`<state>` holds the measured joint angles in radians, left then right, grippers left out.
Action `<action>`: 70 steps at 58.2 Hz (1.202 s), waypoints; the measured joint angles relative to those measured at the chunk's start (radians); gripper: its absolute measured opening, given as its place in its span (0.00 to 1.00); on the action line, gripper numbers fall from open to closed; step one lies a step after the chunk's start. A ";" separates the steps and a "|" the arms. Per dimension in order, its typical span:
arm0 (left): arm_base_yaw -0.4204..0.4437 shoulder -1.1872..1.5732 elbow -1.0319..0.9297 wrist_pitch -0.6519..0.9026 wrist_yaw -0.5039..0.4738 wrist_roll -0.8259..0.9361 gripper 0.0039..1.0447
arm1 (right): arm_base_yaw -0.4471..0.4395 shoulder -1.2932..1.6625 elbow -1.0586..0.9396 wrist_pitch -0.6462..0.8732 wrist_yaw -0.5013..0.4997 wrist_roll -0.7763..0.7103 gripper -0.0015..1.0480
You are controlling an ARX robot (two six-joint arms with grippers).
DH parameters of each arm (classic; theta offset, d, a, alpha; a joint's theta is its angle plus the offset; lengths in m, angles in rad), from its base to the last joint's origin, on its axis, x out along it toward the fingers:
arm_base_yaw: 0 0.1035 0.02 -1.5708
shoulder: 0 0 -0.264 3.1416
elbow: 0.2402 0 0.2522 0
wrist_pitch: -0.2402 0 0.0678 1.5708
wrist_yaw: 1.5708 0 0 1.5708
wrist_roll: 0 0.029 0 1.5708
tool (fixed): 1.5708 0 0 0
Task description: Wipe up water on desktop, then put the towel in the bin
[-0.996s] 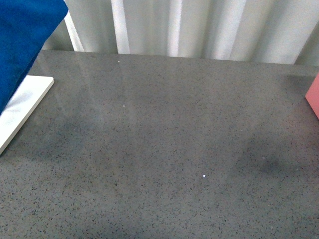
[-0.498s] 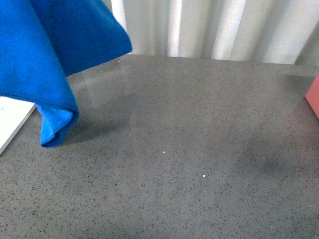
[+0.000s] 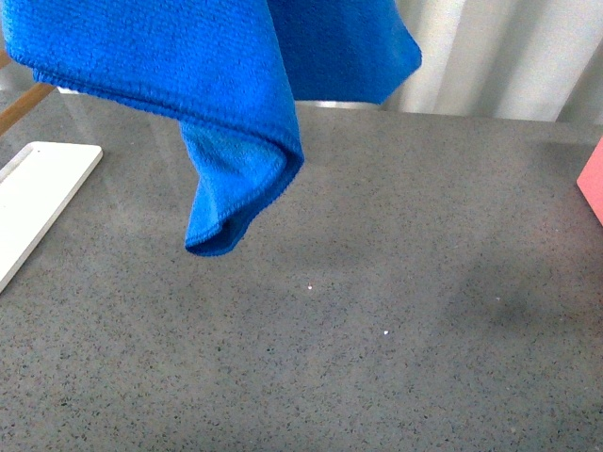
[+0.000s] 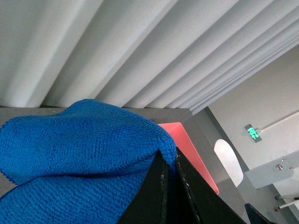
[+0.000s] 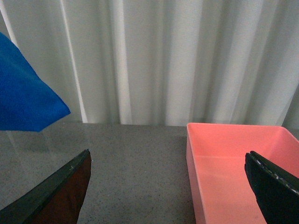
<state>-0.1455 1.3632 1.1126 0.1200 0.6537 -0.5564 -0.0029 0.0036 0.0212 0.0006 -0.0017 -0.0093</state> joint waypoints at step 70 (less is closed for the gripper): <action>-0.085 0.007 -0.039 -0.003 -0.061 0.060 0.03 | 0.114 1.416 0.687 0.025 -0.764 -0.686 0.93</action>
<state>-0.2302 1.3705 1.0733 0.1165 0.5930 -0.4969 0.1112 1.4193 0.7082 0.0257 -0.7654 -0.6949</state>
